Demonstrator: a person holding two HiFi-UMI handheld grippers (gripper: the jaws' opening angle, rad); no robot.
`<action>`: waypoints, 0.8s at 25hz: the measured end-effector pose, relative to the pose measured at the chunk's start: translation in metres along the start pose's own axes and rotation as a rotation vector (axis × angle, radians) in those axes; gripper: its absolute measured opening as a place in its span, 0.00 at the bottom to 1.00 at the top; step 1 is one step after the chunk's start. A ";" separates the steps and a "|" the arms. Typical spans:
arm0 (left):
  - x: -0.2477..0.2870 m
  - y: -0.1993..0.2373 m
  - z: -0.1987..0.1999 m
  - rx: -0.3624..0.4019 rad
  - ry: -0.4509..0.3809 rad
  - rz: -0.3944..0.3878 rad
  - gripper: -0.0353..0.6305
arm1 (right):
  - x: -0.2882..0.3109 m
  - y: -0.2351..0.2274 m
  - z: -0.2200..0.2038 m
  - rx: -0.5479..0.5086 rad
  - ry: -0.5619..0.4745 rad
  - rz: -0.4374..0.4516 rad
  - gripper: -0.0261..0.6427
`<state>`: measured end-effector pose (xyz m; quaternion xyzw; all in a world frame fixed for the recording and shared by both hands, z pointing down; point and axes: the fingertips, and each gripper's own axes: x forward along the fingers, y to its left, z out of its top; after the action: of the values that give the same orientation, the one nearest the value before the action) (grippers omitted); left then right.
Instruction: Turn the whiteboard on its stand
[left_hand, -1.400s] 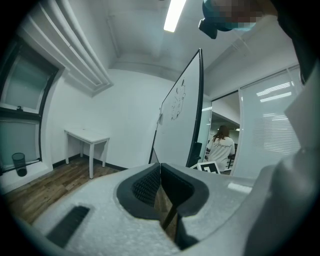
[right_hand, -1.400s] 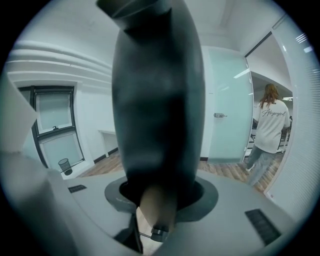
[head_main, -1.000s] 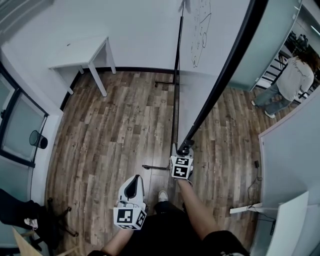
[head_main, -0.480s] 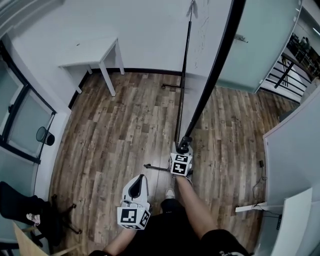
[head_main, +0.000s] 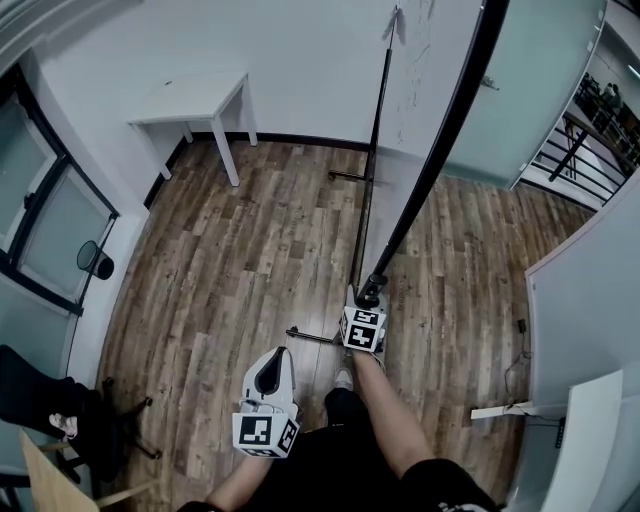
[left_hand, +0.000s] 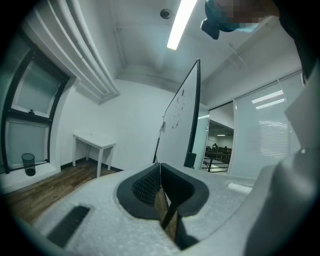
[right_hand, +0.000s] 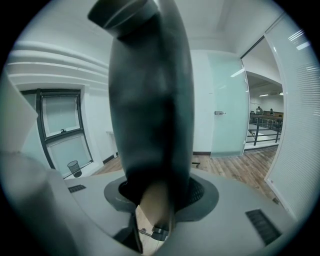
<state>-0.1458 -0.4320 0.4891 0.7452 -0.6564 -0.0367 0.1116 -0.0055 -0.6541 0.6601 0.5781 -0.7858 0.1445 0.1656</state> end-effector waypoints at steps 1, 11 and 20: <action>-0.007 0.002 0.000 -0.004 -0.005 0.007 0.08 | -0.006 0.003 -0.002 0.001 -0.001 0.000 0.27; -0.095 0.014 -0.013 -0.017 -0.016 0.017 0.08 | -0.064 0.026 -0.032 0.001 -0.016 0.004 0.27; -0.164 0.007 -0.035 -0.010 0.002 -0.021 0.08 | -0.127 0.026 -0.081 0.007 -0.024 0.011 0.27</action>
<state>-0.1678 -0.2671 0.5101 0.7514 -0.6484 -0.0401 0.1155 0.0120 -0.5030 0.6777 0.5762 -0.7903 0.1410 0.1533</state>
